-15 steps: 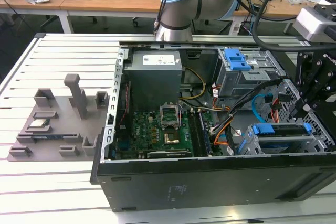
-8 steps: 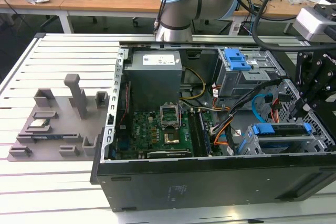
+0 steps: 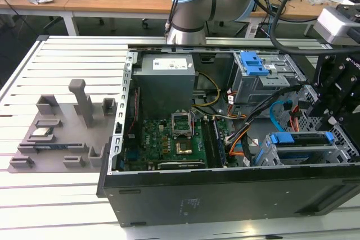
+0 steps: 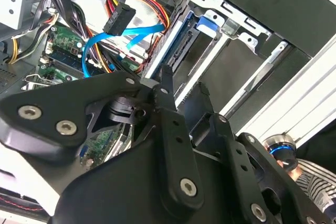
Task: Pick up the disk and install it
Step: 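Insert the first disk wire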
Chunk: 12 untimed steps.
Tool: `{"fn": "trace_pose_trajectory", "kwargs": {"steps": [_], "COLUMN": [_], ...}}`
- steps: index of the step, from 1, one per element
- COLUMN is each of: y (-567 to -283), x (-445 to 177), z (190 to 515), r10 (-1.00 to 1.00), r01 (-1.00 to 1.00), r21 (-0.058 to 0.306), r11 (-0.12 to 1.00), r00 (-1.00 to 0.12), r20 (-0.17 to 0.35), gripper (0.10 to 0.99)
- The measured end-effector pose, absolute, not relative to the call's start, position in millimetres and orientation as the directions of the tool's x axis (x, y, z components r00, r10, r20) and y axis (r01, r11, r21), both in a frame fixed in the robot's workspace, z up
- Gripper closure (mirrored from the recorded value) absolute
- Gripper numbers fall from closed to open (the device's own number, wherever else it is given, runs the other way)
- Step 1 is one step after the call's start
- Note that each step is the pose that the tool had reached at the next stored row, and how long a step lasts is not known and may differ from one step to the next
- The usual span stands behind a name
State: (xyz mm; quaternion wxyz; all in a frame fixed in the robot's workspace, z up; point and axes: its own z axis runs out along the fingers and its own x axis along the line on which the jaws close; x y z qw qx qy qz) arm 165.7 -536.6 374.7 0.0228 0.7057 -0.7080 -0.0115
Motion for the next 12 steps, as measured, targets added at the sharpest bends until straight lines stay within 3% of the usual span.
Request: {"fn": "trace_pose_trajectory", "kwargs": {"steps": [5, 12], "y": [-524.9, -480.6], "x": [165.8, 169.1], "z": [374.6, 374.6], "r10": [-1.0, -1.0], "r01": [-0.999, -0.999], "r21": [0.049, 0.049], "r11": [0.003, 0.002], "r00": [-0.003, -0.001], "r20": [0.016, 0.016], "gripper": [0.725, 0.725]}}
